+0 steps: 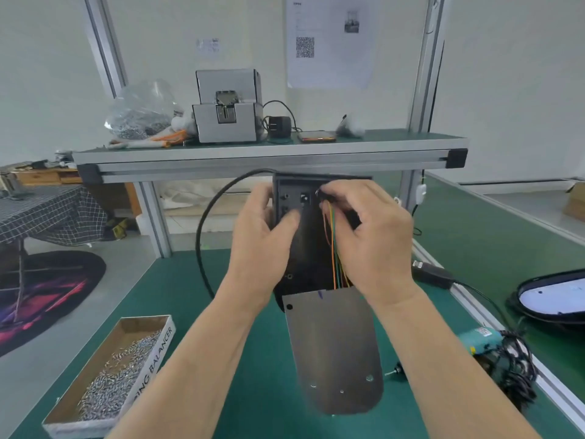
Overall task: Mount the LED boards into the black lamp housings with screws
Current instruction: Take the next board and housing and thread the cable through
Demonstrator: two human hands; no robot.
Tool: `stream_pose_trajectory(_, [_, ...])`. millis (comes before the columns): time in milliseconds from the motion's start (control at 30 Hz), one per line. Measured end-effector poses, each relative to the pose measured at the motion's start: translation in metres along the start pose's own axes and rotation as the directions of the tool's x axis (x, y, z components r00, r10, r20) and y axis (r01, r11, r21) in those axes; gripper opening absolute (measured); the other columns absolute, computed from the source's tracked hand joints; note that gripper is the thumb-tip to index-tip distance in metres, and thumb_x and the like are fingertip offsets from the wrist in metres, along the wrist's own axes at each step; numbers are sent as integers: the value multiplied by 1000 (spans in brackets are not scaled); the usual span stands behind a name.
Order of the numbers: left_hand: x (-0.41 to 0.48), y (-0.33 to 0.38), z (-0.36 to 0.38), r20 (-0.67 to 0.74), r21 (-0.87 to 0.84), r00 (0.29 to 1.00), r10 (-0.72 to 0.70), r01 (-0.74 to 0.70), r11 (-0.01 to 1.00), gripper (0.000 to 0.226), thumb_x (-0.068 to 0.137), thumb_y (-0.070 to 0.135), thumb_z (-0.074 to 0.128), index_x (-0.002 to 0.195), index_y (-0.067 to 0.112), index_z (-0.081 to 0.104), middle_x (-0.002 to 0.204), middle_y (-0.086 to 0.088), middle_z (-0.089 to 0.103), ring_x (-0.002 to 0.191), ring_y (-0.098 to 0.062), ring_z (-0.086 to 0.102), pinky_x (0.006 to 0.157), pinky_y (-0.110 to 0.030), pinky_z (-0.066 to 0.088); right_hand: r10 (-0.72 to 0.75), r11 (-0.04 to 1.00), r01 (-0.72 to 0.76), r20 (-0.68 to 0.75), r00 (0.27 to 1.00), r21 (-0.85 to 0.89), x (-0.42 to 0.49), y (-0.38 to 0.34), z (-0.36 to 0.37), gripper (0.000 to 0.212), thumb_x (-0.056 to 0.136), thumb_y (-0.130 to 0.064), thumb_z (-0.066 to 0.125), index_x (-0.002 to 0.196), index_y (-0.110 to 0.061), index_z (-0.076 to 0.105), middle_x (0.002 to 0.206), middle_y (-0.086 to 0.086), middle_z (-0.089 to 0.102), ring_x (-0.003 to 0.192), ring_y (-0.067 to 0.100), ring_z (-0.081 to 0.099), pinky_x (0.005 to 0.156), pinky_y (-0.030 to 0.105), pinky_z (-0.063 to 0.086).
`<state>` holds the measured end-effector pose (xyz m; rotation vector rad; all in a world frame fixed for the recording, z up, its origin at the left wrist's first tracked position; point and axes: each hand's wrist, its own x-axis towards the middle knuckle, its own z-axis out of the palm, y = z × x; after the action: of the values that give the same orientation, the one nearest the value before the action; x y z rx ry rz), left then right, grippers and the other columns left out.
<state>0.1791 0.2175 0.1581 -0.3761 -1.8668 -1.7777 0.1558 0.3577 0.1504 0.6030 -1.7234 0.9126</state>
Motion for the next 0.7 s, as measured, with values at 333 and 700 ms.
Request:
stream_pose_trajectory(333, [-19, -39, 0, -64, 110, 983, -173, 179, 978, 31, 94, 6, 57, 96, 37, 61, 84, -2, 73, 84, -41, 65, 79, -62, 55, -53, 966, 98, 186, 981, -239, -21, 20, 12, 14, 79, 5, 68, 83, -8, 71, 81, 3, 68, 81, 28, 59, 71, 42, 48])
stream_pose_trajectory(700, [-26, -63, -9, 2, 191, 985, -171, 168, 967, 37, 96, 3, 57, 103, 39, 63, 95, 12, 74, 89, -13, 68, 90, -50, 57, 409, 912, -350, 552, 727, -214, -8, 39, 9, 12, 87, -13, 71, 91, -24, 70, 82, -14, 64, 75, 2, 59, 65, 21, 43])
